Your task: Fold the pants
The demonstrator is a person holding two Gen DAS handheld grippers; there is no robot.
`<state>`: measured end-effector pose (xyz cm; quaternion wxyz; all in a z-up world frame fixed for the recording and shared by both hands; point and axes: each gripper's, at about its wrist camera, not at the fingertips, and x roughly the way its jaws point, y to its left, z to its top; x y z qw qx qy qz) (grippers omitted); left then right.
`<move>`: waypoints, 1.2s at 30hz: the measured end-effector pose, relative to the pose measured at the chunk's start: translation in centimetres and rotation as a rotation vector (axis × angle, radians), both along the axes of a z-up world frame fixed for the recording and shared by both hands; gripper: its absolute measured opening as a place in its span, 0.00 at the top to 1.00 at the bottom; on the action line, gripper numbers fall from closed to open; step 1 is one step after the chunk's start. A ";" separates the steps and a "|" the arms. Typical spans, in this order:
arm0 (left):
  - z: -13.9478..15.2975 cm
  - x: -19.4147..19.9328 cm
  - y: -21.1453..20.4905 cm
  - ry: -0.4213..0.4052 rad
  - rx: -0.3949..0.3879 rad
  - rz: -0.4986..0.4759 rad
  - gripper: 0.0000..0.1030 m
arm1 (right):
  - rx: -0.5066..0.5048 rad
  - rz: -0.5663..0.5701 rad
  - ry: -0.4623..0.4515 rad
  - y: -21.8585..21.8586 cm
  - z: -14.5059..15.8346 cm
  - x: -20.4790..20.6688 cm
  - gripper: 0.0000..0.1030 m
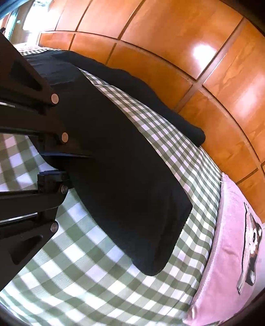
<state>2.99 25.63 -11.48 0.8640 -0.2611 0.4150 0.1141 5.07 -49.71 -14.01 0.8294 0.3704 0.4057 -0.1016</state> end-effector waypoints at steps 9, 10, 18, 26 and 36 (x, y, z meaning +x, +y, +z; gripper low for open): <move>-1.7 -1.0 0.9 -0.049 -0.275 0.001 0.52 | 0.005 -0.015 0.049 0.2 -1.5 -0.4 0.90; -2.0 -0.4 0.5 -0.044 -0.274 0.004 0.49 | 0.009 -0.019 0.048 0.2 -1.6 -0.4 0.90; -3.9 5.6 -0.6 0.014 -0.271 0.009 0.51 | 0.007 -0.019 0.058 -0.1 -2.0 0.2 0.90; -1.7 5.9 -1.4 -0.002 -0.136 -0.035 0.94 | -0.021 -0.005 0.070 -0.2 -1.6 1.2 0.90; 0.7 -1.3 -1.1 -0.034 -0.149 -0.049 0.94 | -0.027 0.013 0.032 -0.5 0.4 -2.3 0.90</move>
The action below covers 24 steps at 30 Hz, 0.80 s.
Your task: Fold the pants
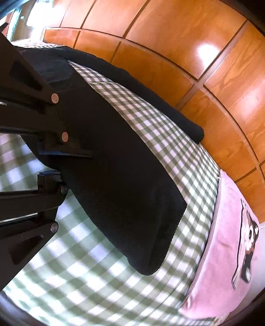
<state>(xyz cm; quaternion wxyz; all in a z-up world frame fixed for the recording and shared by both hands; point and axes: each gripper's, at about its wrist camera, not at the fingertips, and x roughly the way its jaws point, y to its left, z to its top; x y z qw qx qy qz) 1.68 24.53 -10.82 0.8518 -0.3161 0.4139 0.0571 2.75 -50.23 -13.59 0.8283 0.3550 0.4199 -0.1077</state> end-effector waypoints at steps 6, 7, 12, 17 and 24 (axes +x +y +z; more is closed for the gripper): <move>-2.2 -5.1 0.5 0.074 -0.020 0.026 0.94 | 0.038 -0.016 0.014 -0.3 -1.1 -5.3 0.90; -2.4 -5.4 0.5 0.082 -0.017 0.025 0.94 | 0.049 -0.024 0.008 -0.4 -1.3 -6.1 0.90; -3.7 -5.3 0.1 0.140 0.027 0.019 0.87 | 0.150 -0.079 -0.064 -1.8 -2.0 -8.5 0.78; -2.5 -5.0 0.0 0.171 0.153 0.040 0.73 | 0.156 -0.200 -0.088 -4.9 -1.7 -9.5 0.72; -1.1 -7.1 2.1 0.201 0.197 0.103 0.69 | 0.053 -0.288 -0.082 -7.9 -0.1 -9.0 0.88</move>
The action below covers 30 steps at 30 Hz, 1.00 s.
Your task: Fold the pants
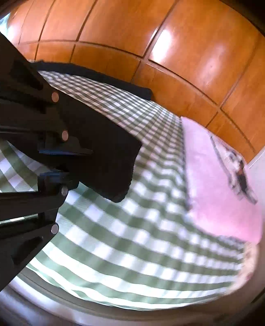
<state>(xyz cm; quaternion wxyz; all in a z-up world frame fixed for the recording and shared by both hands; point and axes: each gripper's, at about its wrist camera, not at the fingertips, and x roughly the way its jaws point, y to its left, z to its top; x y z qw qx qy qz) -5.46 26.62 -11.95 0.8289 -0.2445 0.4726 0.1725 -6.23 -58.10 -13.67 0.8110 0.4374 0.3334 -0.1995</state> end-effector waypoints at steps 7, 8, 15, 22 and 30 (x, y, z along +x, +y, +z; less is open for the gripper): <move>3.8 -1.9 0.6 -0.081 0.138 0.066 0.70 | -0.257 0.068 0.236 1.5 -0.1 1.7 0.88; 4.2 -1.8 0.4 -0.101 0.128 0.050 0.70 | -0.248 0.061 0.242 1.4 -0.5 1.7 0.88; 3.8 2.5 -5.3 -0.164 0.136 -0.166 0.70 | -0.315 -0.033 0.301 1.4 1.8 0.4 0.54; 2.0 4.1 -9.8 -0.134 0.138 -0.302 0.70 | -0.384 0.201 0.167 8.7 6.0 3.1 0.49; -2.0 3.7 -8.1 -0.095 0.119 -0.264 0.72 | -0.298 0.661 0.073 23.4 3.2 10.3 0.49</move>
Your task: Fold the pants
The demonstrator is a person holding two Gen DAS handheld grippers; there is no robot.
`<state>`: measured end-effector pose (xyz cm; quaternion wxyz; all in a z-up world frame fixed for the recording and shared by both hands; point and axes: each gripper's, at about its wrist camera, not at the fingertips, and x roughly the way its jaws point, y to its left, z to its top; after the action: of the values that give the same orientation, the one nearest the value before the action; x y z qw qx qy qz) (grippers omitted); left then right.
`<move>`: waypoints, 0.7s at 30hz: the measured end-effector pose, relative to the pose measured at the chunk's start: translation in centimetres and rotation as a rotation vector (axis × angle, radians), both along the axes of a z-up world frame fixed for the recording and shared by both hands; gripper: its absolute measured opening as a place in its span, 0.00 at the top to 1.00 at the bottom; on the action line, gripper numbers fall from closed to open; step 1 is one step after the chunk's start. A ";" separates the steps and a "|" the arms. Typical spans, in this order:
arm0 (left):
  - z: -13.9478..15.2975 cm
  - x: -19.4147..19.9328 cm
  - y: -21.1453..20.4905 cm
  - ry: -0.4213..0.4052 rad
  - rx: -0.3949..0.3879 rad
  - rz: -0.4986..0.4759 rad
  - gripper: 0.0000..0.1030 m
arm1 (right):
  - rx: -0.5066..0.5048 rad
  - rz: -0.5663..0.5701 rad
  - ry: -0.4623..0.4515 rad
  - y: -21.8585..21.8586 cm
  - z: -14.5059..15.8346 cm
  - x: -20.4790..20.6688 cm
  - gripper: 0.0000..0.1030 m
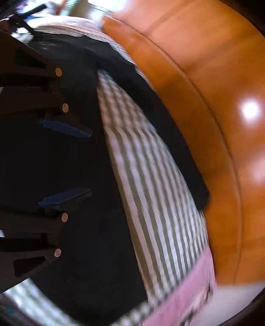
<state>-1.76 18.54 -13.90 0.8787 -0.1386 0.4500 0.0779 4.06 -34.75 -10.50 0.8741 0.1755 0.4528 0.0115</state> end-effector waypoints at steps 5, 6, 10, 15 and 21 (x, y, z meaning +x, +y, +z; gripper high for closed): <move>2.3 0.5 2.4 0.012 -0.176 0.031 0.75 | -0.081 0.077 0.049 4.9 -2.8 1.5 0.47; 3.2 0.8 3.2 -0.009 -0.198 0.040 0.75 | -0.094 0.085 0.042 5.3 -2.8 1.3 0.44; 6.3 4.1 6.2 -0.067 -0.270 0.055 0.75 | -0.046 0.118 -0.004 5.2 -3.5 1.1 0.28; 7.7 12.1 9.5 -0.075 -0.339 0.055 0.69 | 0.031 0.130 -0.035 4.5 -3.8 1.1 0.14; 5.8 21.9 12.6 0.018 -0.363 0.042 0.63 | 0.026 0.158 -0.067 5.7 -3.8 0.9 0.04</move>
<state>20.15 31.15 -8.15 0.8335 -0.3035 0.4615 0.0153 4.91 -29.05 -14.27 0.8828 0.1501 0.4355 0.0921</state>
